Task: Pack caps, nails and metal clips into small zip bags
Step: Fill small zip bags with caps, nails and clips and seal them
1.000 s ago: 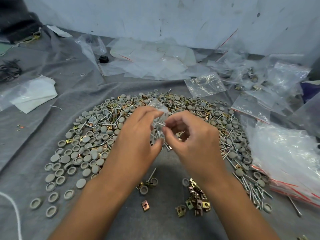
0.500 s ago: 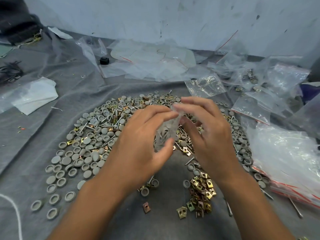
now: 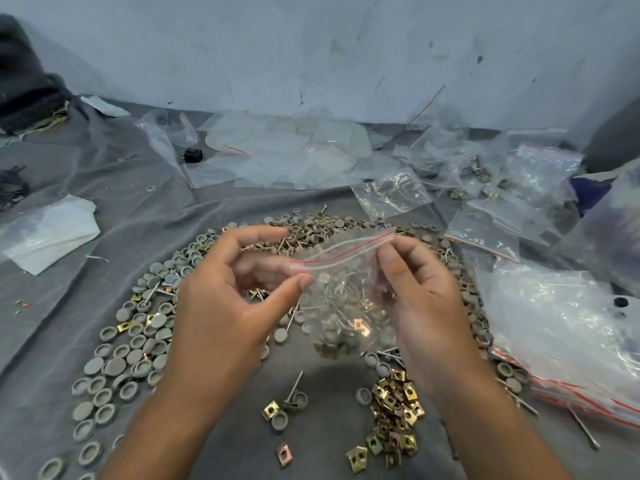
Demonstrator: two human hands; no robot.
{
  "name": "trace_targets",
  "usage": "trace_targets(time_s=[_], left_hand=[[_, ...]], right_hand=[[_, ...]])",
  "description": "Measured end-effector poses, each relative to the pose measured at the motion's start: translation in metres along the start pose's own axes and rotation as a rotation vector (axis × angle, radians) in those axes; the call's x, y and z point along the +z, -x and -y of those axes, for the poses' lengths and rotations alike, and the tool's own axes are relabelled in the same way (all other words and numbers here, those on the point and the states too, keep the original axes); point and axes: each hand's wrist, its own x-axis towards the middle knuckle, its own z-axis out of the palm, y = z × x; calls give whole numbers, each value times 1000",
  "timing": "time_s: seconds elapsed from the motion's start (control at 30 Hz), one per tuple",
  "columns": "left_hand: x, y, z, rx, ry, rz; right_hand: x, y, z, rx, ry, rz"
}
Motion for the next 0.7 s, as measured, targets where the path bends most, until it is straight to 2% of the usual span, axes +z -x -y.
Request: trace_targets(time_s=[0.13,0.33,0.7], left_hand=[[0,-3,2,-32,82,-39],[0,-4,3,-58,90,-37],[3,-4,-6,-140,133,-42]], right_hand=[[-3,-1,-2,-20,38,4],[-2,2,0,-143,103,39],[-1,8,0,-208,130,36]])
